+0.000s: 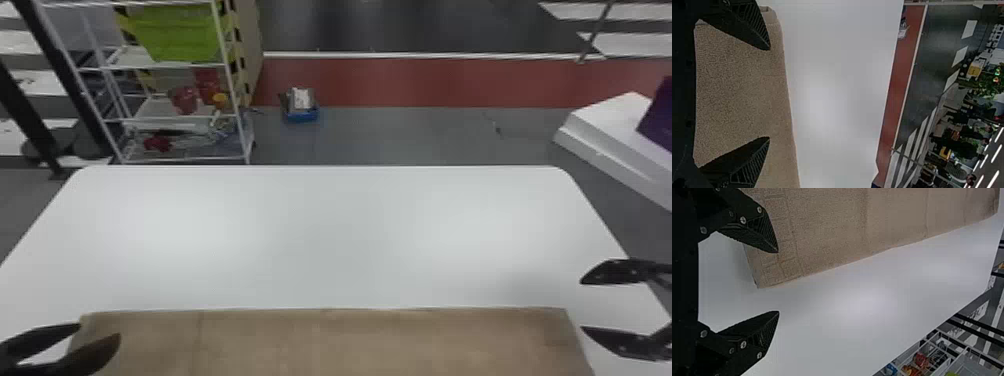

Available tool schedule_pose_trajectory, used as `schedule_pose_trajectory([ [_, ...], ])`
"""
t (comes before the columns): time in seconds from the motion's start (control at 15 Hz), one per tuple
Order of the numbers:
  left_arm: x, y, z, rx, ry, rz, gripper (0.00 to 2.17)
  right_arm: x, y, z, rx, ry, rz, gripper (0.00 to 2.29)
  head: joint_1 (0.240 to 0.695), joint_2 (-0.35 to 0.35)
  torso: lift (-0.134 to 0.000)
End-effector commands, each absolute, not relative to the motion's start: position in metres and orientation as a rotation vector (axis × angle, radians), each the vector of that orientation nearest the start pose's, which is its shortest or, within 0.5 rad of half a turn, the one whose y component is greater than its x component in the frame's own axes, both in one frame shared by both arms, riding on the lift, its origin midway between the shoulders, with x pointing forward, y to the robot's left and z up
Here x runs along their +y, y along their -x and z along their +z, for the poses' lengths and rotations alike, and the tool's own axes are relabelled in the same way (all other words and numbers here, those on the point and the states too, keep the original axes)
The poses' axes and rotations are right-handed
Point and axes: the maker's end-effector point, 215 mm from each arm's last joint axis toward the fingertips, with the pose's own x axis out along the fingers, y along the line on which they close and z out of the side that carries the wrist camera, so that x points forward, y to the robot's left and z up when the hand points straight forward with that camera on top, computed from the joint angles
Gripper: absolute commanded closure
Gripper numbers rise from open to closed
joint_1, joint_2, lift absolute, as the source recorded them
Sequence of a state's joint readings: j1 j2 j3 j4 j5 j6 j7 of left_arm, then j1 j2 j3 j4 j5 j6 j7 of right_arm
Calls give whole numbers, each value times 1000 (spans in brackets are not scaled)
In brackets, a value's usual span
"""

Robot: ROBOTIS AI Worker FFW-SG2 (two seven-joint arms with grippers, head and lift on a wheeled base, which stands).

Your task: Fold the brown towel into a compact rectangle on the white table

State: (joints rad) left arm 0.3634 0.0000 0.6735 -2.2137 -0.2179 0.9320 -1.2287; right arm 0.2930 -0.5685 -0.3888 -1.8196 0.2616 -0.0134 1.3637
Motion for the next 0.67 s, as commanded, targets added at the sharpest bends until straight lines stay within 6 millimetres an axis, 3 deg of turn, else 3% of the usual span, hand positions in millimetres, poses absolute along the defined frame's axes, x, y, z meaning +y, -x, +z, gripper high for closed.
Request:
schedule_pose_trajectory([
  [0.0,383,-325,-407,658,225,-342,63,-368,-385,-390,552,778,1064,387,695,7,-124],
  [0.2,394,-319,-412,670,230,-313,63,-367,-384,-394,554,776,1074,387,695,25,-124],
  [0.6,404,-309,-441,730,246,-270,66,-372,-384,-394,555,766,1084,387,695,51,-124],
])
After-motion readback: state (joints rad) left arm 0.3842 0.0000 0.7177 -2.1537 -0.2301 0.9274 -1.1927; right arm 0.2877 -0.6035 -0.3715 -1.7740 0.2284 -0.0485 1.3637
